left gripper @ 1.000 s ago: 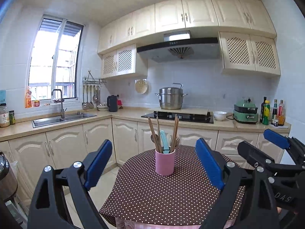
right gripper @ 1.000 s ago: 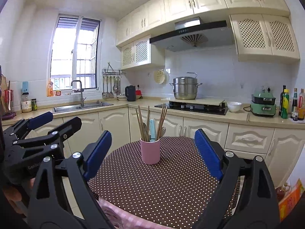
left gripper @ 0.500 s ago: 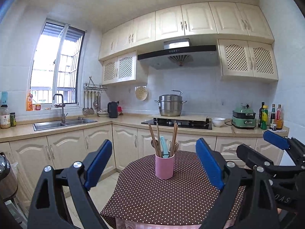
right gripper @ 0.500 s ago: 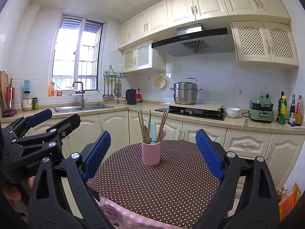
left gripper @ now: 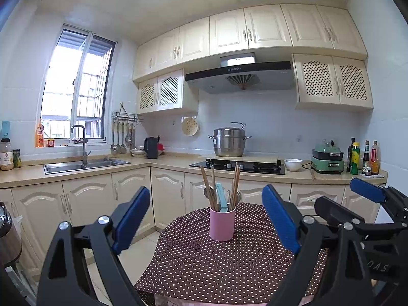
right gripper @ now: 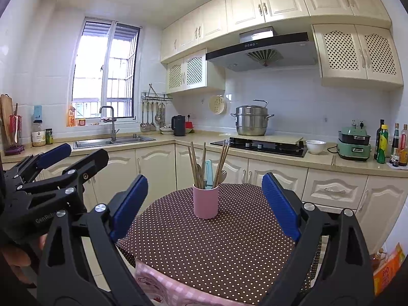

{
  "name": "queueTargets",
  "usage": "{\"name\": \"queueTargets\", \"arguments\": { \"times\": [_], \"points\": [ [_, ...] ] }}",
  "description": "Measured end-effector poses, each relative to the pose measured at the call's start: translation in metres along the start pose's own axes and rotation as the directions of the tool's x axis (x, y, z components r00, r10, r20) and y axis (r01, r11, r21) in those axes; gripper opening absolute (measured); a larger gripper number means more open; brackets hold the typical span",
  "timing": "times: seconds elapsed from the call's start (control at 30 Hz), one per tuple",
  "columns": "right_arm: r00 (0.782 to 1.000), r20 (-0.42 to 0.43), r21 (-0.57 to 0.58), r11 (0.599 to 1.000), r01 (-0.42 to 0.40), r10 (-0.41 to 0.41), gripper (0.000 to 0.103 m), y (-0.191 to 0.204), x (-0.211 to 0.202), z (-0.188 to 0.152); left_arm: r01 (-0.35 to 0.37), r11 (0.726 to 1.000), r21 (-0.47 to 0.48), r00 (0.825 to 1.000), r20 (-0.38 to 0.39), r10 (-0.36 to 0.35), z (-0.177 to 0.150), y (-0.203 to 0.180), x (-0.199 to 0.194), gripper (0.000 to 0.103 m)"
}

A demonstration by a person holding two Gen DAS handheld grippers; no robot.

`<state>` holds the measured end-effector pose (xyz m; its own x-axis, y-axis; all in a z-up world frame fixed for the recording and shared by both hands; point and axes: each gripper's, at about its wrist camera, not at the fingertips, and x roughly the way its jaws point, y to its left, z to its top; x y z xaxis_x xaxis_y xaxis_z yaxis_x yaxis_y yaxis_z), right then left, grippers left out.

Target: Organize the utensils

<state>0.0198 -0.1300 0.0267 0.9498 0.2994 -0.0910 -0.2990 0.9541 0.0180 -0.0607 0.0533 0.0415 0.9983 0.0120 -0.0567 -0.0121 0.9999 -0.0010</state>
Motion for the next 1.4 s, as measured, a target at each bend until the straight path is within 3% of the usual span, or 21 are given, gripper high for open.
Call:
{"name": "queueTargets", "arguments": {
  "times": [1.4],
  "points": [
    [0.998, -0.059, 0.05, 0.999, -0.006, 0.009, 0.09, -0.014, 0.029, -0.013, 0.004, 1.0, 0.031, 0.999, -0.047, -0.003, -0.014, -0.011, 0.038, 0.088]
  ]
}}
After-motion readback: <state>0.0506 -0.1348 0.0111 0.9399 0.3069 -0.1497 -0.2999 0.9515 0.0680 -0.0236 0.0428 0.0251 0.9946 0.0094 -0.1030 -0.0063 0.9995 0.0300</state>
